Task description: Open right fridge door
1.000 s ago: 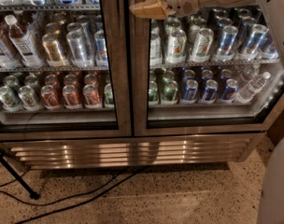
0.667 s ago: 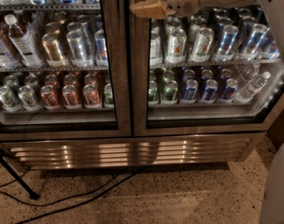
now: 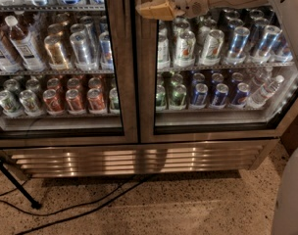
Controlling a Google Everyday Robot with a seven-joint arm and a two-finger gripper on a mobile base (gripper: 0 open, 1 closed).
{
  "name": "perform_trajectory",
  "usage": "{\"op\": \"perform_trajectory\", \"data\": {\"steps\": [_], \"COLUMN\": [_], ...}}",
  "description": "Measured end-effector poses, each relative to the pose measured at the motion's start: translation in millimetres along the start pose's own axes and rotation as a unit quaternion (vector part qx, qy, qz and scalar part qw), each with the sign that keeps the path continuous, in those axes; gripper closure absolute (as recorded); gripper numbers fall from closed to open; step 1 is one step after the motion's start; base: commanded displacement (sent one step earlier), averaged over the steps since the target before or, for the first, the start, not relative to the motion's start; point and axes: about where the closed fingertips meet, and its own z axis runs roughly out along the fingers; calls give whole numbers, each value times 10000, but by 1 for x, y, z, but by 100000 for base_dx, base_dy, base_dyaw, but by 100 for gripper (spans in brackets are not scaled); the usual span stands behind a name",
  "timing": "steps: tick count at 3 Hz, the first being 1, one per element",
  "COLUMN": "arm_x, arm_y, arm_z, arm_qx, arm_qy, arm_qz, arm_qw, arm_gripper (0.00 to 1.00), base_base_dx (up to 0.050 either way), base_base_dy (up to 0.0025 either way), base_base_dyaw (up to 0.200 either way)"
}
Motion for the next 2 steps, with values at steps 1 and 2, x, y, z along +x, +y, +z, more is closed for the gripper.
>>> {"op": "perform_trajectory", "data": {"steps": [1, 2], "arm_x": [0, -4], "arm_y": [0, 4], "arm_z": [0, 2], "arm_qx": [0, -35], "arm_qy": [0, -13], "arm_qz": [0, 38], "arm_qw": [10000, 10000], "arm_gripper": [100, 100], "base_base_dx": [0, 0], "base_base_dy": [0, 0], "base_base_dyaw": [0, 0]}}
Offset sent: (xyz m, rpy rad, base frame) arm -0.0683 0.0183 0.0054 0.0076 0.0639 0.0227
